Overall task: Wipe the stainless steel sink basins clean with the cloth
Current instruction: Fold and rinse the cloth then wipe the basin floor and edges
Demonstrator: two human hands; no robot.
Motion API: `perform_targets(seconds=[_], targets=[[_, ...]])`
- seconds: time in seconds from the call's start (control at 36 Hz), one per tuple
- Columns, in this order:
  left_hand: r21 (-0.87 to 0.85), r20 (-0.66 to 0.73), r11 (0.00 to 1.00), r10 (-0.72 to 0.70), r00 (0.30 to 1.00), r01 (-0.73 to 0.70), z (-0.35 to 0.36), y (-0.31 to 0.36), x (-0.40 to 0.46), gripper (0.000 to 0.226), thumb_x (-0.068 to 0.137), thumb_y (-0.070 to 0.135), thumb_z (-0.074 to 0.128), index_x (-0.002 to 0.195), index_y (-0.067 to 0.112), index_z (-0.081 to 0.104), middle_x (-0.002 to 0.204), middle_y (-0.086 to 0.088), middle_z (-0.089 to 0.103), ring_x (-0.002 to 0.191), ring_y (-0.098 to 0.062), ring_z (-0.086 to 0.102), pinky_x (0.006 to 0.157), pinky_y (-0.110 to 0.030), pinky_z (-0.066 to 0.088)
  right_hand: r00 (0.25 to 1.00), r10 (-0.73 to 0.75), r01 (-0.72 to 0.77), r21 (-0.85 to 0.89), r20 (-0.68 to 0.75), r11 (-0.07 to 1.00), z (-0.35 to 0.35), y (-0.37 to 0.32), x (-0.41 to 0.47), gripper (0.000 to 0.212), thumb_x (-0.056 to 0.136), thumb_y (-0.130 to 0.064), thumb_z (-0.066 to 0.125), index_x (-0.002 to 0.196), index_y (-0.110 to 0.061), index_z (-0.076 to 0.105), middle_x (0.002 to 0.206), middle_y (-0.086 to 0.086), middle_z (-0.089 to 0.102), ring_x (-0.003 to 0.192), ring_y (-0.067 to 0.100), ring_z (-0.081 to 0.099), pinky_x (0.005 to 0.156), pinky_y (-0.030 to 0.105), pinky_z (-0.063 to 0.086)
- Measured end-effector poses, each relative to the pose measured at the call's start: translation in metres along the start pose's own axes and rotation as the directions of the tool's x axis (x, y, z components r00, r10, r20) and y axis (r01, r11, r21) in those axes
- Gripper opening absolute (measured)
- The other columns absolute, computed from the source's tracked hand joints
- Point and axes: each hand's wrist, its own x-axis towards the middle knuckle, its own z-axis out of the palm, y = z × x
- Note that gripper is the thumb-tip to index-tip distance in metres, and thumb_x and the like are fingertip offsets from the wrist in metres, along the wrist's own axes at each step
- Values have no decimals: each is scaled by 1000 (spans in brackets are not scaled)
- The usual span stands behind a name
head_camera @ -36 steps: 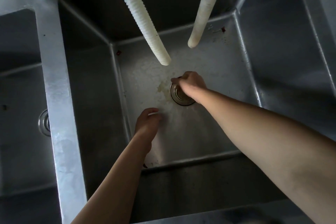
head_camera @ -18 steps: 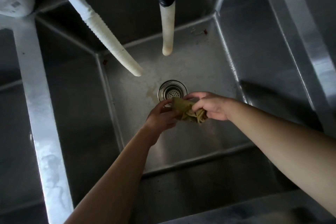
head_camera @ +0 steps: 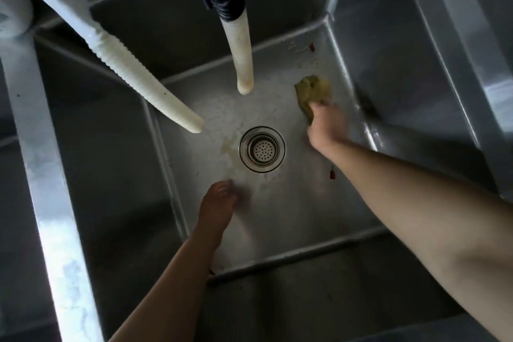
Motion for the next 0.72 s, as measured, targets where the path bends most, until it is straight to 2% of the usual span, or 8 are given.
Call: perform_targets(seconds=[0.17,0.25,0.31,0.36,0.42,0.5,0.58,0.72], targets=[[3,-14,1000,7,1000,-7,-3,-14,-5,36,86,-5,61,106,24,64,119,-16,68,100,-30,65,81,-30,48,957,-100,57,163,272,985,34,-34,-29,46,92,-3,54,134,-21,60,131,13,61,118,33,58,95,33,47],[155,-33,965,221,975,-213,-4,-3,-9,43,79,4,66,120,14,60,123,-12,62,112,-35,59,93,-27,50,900,-169,43,306,401,951,31,-44,-44,50,87,3,59,128,-26,66,135,7,62,120,27,59,97,24,46],[456,-30,821,400,916,-343,-5,13,-14,70,78,14,73,142,17,46,140,-8,48,131,-31,43,105,-22,38,882,-225,89,322,414,942,22,-46,-54,54,83,8,56,123,-26,69,130,6,65,116,25,61,98,29,50],[678,78,556,596,799,-481,-4,32,-18,78,78,28,73,149,23,39,152,-11,37,140,-33,31,115,-41,30,824,-315,176,316,472,932,10,-47,-67,51,80,9,55,117,-23,72,120,7,70,110,26,63,93,33,52],[702,241,400,645,725,-589,0,46,-20,63,76,35,68,137,26,54,137,-10,56,129,-34,48,110,-47,37,747,-392,248,322,537,914,0,-47,-79,46,76,11,53,107,-16,74,109,9,71,102,27,64,85,35,53],[618,367,607,339,866,-500,1,60,-22,36,80,25,59,112,41,60,88,6,73,80,-19,69,75,-33,56,723,-426,261,356,544,897,-8,-46,-93,40,75,13,53,104,-9,72,103,11,70,98,29,63,82,40,52],[604,358,726,123,926,-330,-5,59,-12,38,79,16,59,102,46,66,79,17,68,71,-4,63,56,-17,46,819,-364,231,326,444,917,-9,-38,-96,39,80,5,63,117,-8,69,115,11,66,106,28,61,90,38,50],[577,17,797,204,979,-176,-38,55,17,30,80,6,62,106,19,69,95,-3,68,87,-22,64,72,-25,44,887,-118,135,-6,446,991,-12,-13,-101,45,83,-21,67,126,-15,59,130,10,53,120,32,52,98,40,48]])
